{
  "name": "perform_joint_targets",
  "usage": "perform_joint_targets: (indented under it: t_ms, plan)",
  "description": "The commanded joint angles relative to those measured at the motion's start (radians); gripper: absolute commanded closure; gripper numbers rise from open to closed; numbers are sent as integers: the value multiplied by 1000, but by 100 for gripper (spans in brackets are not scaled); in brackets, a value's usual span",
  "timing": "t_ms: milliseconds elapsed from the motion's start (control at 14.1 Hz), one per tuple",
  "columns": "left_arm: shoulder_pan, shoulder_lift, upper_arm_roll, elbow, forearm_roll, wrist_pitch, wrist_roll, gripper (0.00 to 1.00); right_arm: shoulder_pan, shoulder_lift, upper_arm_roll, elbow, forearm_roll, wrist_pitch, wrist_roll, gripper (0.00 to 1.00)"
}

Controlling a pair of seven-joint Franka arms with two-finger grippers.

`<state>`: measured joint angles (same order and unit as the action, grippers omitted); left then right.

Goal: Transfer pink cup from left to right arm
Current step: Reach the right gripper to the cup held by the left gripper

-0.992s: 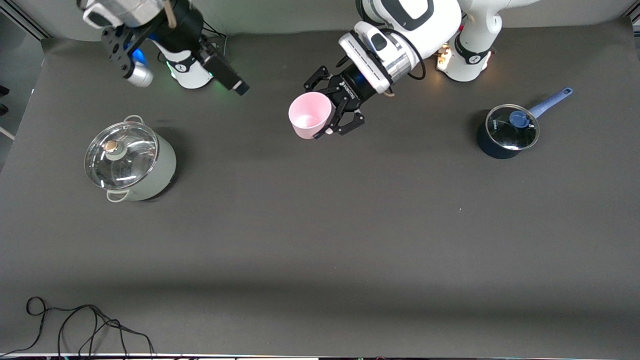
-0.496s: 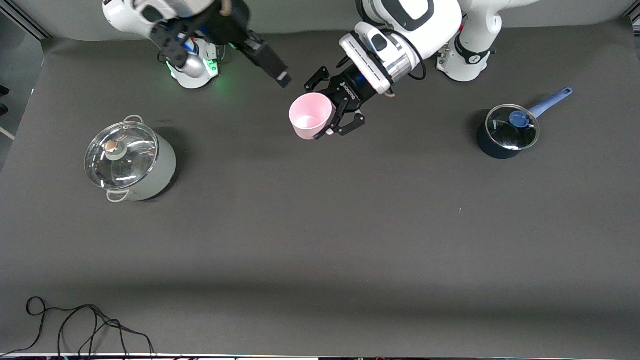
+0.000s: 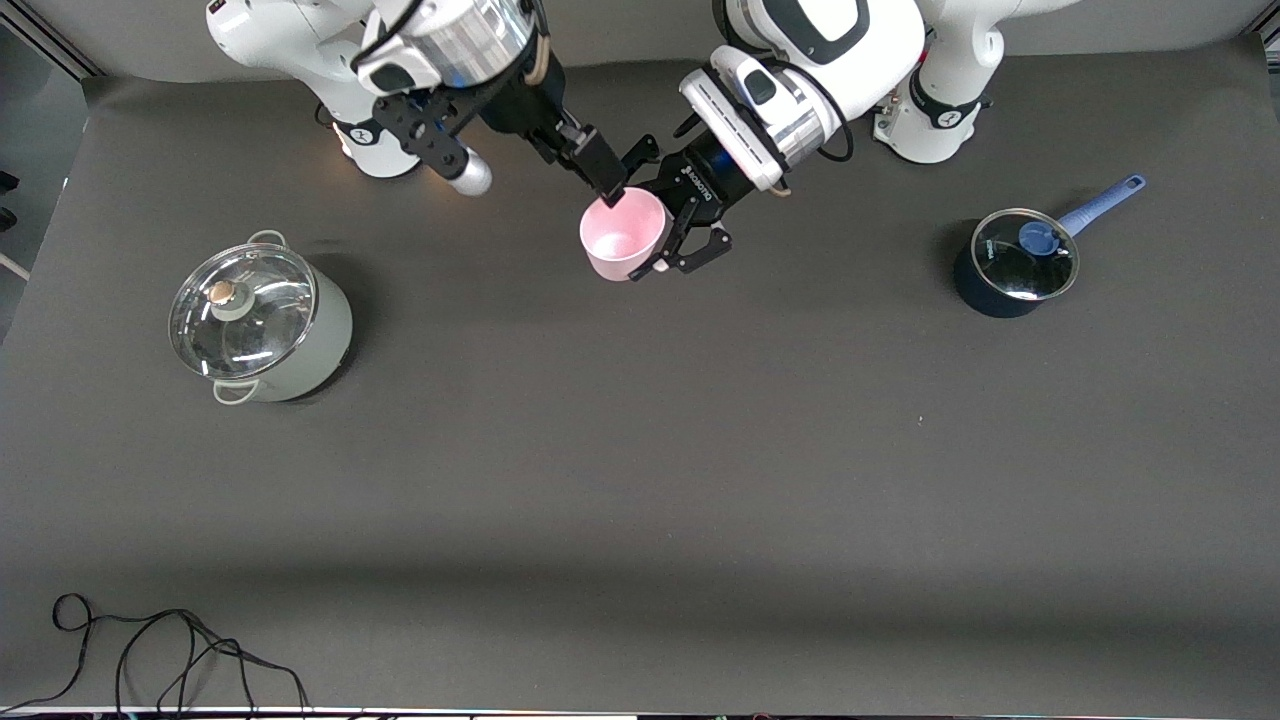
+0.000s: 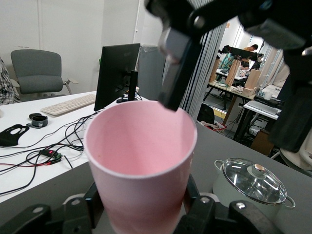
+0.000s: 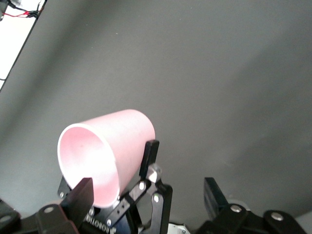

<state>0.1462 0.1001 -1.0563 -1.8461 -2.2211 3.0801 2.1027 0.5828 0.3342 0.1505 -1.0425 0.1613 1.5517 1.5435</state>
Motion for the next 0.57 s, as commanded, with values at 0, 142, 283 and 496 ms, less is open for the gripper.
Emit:
perform_joint_targets:
  t_ms: [0, 142, 283, 496]
  plan:
    - [-7, 7, 1, 21, -11, 17, 5, 70, 8, 43, -3, 45, -31, -7, -31, 0]
    - [-7, 7, 1, 21, -11, 17, 5, 70, 8, 54, 0, 45, -34, -9, -34, 0]
    - [-7, 7, 1, 21, -11, 19, 5, 70, 8, 57, -2, 45, -34, -6, -37, 25]
    - [-8, 7, 1, 21, -11, 19, 5, 70, 8, 57, -2, 45, -34, -5, -52, 100]
